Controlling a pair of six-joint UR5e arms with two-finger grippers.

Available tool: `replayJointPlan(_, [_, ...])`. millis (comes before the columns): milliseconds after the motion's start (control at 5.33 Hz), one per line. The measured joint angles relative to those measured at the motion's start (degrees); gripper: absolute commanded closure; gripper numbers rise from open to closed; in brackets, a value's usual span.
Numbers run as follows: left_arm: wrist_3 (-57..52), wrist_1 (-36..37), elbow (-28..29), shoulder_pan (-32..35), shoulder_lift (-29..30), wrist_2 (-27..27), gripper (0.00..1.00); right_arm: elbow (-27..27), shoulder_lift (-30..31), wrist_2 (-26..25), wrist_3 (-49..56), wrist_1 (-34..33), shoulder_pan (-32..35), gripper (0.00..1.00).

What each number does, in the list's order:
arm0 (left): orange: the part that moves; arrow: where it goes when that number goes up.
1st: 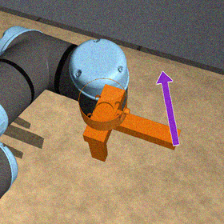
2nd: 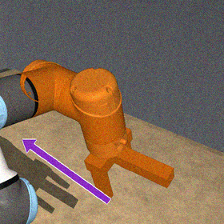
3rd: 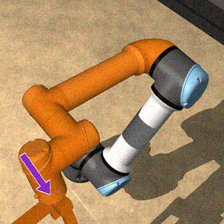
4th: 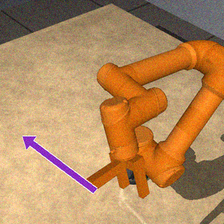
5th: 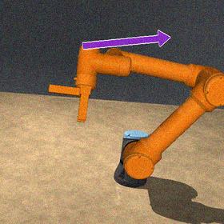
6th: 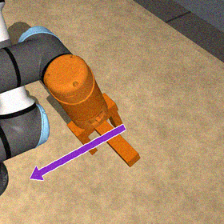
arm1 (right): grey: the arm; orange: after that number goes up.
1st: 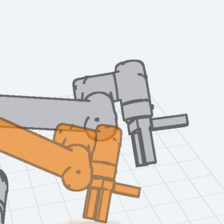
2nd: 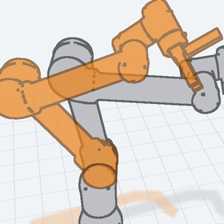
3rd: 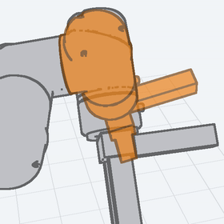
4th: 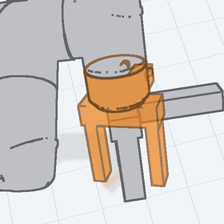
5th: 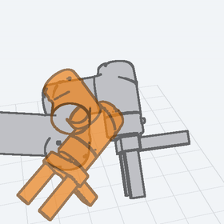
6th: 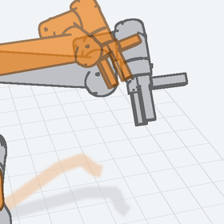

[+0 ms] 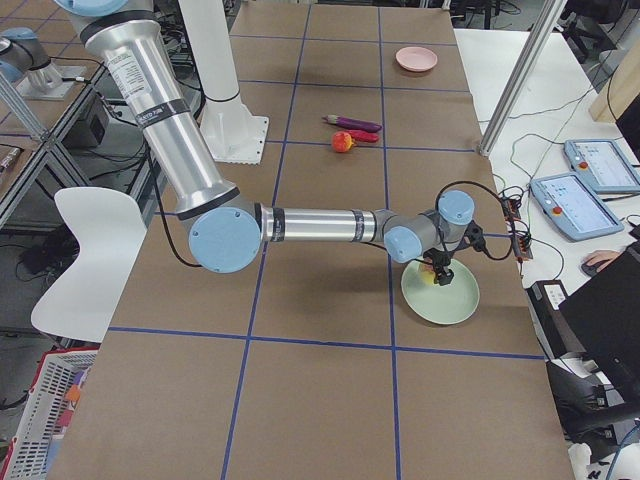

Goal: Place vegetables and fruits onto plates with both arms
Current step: 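Lift the peach with the right gripper and lower it onto the green plate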

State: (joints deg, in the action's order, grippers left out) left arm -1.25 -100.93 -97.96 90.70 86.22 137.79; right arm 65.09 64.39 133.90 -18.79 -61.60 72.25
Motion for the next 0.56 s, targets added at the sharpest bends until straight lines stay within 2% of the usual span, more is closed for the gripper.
replayJointPlan(188, [0.10,-0.46,0.03,0.00,0.00,0.01,0.00,4.45,0.47,0.78,-6.17,-0.01,0.05,0.00])
replayJointPlan(562, [0.27,-1.07,0.13,0.00,0.00,0.02,0.00,11.89,1.77,0.45,-11.58,-1.03,-0.73,0.02])
